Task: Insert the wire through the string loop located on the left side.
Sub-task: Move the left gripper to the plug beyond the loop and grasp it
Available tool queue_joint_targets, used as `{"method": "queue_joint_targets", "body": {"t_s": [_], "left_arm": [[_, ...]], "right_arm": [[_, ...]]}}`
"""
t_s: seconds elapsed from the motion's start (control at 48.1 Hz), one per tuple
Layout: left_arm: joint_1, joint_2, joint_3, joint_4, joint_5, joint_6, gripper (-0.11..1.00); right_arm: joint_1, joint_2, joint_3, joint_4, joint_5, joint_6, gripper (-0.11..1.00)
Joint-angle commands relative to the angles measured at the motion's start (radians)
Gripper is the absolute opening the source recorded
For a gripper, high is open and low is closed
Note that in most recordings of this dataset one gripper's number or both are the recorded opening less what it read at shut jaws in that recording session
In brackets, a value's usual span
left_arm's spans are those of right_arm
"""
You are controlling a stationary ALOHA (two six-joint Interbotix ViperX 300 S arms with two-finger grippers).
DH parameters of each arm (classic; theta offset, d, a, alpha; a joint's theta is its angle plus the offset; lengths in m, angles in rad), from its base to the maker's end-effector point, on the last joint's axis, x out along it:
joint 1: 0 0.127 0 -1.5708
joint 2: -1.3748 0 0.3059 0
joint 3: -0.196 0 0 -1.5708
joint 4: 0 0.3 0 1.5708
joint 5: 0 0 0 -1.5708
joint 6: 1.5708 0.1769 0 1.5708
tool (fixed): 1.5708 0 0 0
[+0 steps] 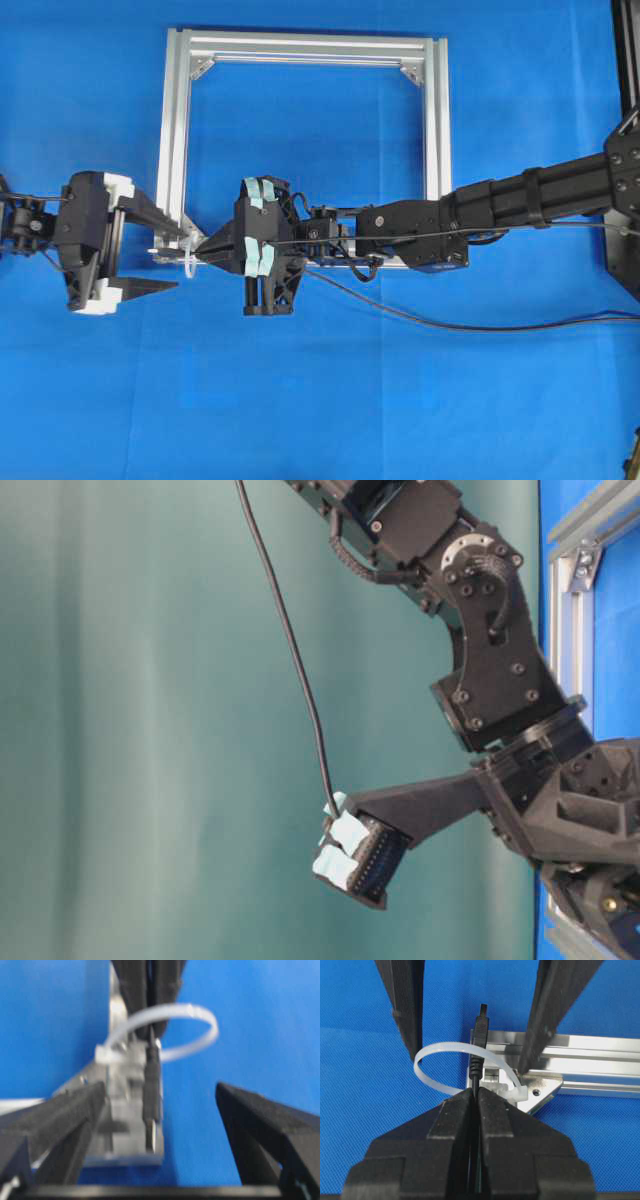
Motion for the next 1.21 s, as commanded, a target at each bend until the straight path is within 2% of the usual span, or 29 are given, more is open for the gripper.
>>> {"method": "queue_joint_targets", "body": {"t_s": [0.0, 0.81, 0.998, 1.081, 1.185], "left_arm": [[0.002, 0.008, -0.011, 0.003, -0.012, -0.002, 0.89], [0.002, -0.017, 0.0, 0.003, -0.011, -0.003, 0.88], [0.002, -0.017, 0.0, 0.003, -0.008, 0.02, 0.87], [0.002, -0.023, 0.0, 0.003, -0.005, 0.029, 0.77], [0.006, -0.038, 0.005, 0.003, -0.002, 0.034, 0.5]], "right_arm": [[0.0, -0.023, -0.012, -0.002, -0.003, 0.0, -0.04], [0.0, -0.023, -0.012, -0.002, -0.002, 0.0, -0.04], [0.002, -0.023, -0.012, -0.002, -0.002, 0.0, -0.04], [0.0, -0.023, -0.014, 0.0, -0.003, 0.0, -0.04], [0.0, -0.023, -0.014, -0.002, -0.002, 0.0, -0.04]]}}
